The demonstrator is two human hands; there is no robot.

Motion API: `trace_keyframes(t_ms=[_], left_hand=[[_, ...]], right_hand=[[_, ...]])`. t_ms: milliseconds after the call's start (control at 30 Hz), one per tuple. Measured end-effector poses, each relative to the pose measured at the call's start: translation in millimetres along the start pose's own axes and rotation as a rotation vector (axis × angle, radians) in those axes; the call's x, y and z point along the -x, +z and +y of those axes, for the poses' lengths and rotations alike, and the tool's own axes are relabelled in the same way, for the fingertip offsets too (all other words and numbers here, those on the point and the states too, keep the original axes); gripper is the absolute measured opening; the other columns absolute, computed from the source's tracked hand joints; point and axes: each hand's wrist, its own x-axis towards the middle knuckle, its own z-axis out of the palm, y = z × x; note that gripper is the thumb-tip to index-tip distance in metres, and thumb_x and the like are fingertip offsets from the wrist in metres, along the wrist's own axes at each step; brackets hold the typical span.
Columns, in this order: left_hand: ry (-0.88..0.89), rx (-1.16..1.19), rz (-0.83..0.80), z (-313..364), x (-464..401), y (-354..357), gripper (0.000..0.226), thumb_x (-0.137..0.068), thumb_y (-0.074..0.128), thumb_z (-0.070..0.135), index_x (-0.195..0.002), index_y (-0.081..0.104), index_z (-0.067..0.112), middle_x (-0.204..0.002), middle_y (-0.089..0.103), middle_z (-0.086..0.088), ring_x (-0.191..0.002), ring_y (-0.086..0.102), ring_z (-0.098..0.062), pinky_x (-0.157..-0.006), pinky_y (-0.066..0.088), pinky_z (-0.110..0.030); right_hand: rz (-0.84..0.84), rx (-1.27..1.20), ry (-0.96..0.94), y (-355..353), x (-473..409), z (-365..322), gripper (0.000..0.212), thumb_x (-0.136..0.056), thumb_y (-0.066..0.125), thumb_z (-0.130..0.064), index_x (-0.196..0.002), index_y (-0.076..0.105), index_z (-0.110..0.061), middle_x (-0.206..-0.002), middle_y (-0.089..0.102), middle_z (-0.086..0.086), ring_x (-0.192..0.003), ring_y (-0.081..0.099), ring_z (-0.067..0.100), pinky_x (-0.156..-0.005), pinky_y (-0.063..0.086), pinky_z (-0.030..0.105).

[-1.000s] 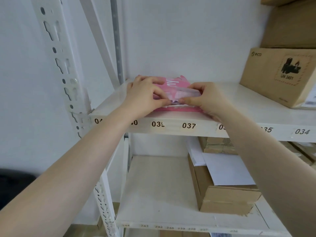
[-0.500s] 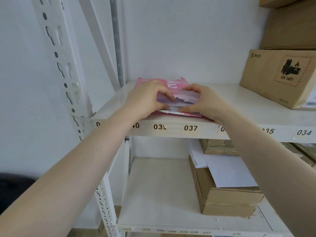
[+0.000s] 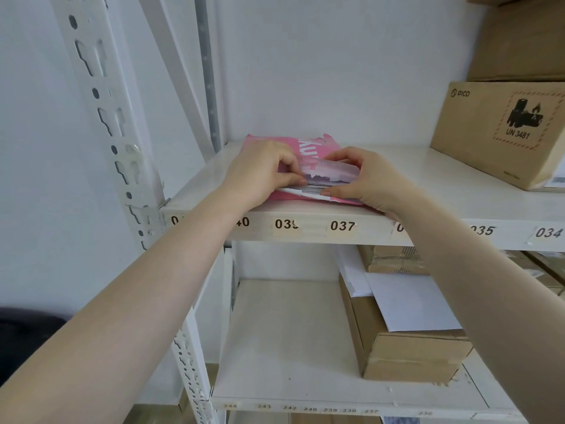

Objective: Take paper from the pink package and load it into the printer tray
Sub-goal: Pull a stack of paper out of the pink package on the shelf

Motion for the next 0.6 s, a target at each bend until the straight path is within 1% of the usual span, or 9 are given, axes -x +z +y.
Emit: trace_keyframes(t_ms=[133, 167, 200, 300, 367, 433, 467, 533, 600], left_hand=[[-0.006, -0.073, 0.070, 3.5, 2.5, 1.9, 0.013, -0.075, 0.076, 0.034, -0.076, 0.076, 0.021, -0.108, 0.068, 0.011, -0.102, 0.059, -0.009, -0.082, 0.046, -0.032], [0.011, -0.107, 0.094, 4.1, 3.6, 3.0, 0.013, -0.076, 0.075, 0.034, -0.077, 0.075, 0.022, -0.111, 0.066, 0.014, -0.103, 0.058, -0.009, -0.081, 0.046, -0.032], [0.033, -0.139, 0.116, 4.5, 4.9, 4.0, 0.012, -0.077, 0.074, 0.034, -0.077, 0.075, 0.022, -0.114, 0.065, 0.015, -0.101, 0.057, -0.008, -0.080, 0.046, -0.032], [0.089, -0.182, 0.164, 5.9, 10.7, 4.8, 0.012, -0.079, 0.072, 0.032, -0.075, 0.073, 0.020, -0.114, 0.062, 0.016, -0.091, 0.053, -0.003, -0.076, 0.047, -0.034], [0.147, -0.193, 0.191, 6.2, 14.4, 3.0, 0.013, -0.079, 0.071, 0.031, -0.073, 0.073, 0.019, -0.112, 0.061, 0.013, -0.096, 0.056, -0.008, -0.077, 0.048, -0.036], [0.194, -0.245, 0.219, 7.0, 19.6, 1.2, 0.015, -0.079, 0.070, 0.031, -0.072, 0.073, 0.019, -0.113, 0.061, 0.010, -0.103, 0.054, -0.016, -0.082, 0.045, -0.035], [0.209, -0.266, 0.237, 7.6, 23.1, 0.4, 0.016, -0.079, 0.069, 0.032, -0.071, 0.073, 0.020, -0.113, 0.061, 0.009, -0.106, 0.052, -0.019, -0.085, 0.042, -0.034], [0.220, -0.265, 0.282, 10.0, 32.6, -1.5, 0.018, -0.079, 0.069, 0.034, -0.070, 0.074, 0.020, -0.115, 0.061, 0.009, -0.110, 0.047, -0.020, -0.090, 0.038, -0.032], [0.230, -0.239, 0.336, 13.6, 44.9, -2.9, 0.019, -0.079, 0.069, 0.036, -0.069, 0.074, 0.020, -0.115, 0.061, 0.009, -0.112, 0.042, -0.019, -0.095, 0.035, -0.031]], right_hand=[[0.011, -0.007, -0.005, 0.6, 0.9, -0.1, 0.060, -0.063, 0.086, -0.021, -0.116, 0.060, -0.023, -0.114, 0.064, 0.002, -0.103, 0.056, 0.014, -0.079, 0.042, 0.018], [0.015, -0.009, -0.006, 0.9, 1.2, -0.2, 0.059, -0.063, 0.086, -0.021, -0.116, 0.060, -0.023, -0.113, 0.064, 0.001, -0.104, 0.056, 0.014, -0.080, 0.042, 0.020], [0.018, -0.012, -0.008, 0.7, 1.5, -0.3, 0.059, -0.063, 0.086, -0.021, -0.116, 0.060, -0.023, -0.112, 0.063, 0.001, -0.103, 0.056, 0.014, -0.080, 0.042, 0.021], [0.034, -0.038, -0.016, 0.3, 3.2, -1.0, 0.059, -0.061, 0.087, -0.021, -0.114, 0.062, -0.021, -0.106, 0.064, -0.003, -0.097, 0.056, 0.010, -0.077, 0.042, 0.016], [0.078, -0.093, -0.038, -1.0, 5.2, -1.0, 0.061, -0.060, 0.088, -0.019, -0.115, 0.063, -0.019, -0.104, 0.064, -0.004, -0.097, 0.056, 0.007, -0.077, 0.042, 0.012], [0.138, -0.152, -0.064, -4.0, 8.9, -0.4, 0.062, -0.059, 0.088, -0.020, -0.116, 0.062, -0.020, -0.107, 0.064, 0.001, -0.099, 0.056, 0.009, -0.078, 0.042, 0.006], [0.164, -0.162, -0.072, -6.0, 12.1, -0.7, 0.063, -0.060, 0.088, -0.021, -0.117, 0.061, -0.022, -0.109, 0.064, 0.002, -0.100, 0.056, 0.008, -0.079, 0.042, 0.006], [0.197, -0.162, -0.063, -9.4, 22.1, -3.3, 0.065, -0.062, 0.087, -0.027, -0.120, 0.058, -0.027, -0.114, 0.063, -0.001, -0.102, 0.054, 0.003, -0.083, 0.042, 0.014], [0.230, -0.166, -0.033, -10.9, 35.7, -7.1, 0.063, -0.067, 0.083, -0.033, -0.123, 0.056, -0.028, -0.118, 0.061, -0.005, -0.109, 0.052, 0.005, -0.086, 0.041, 0.020]])
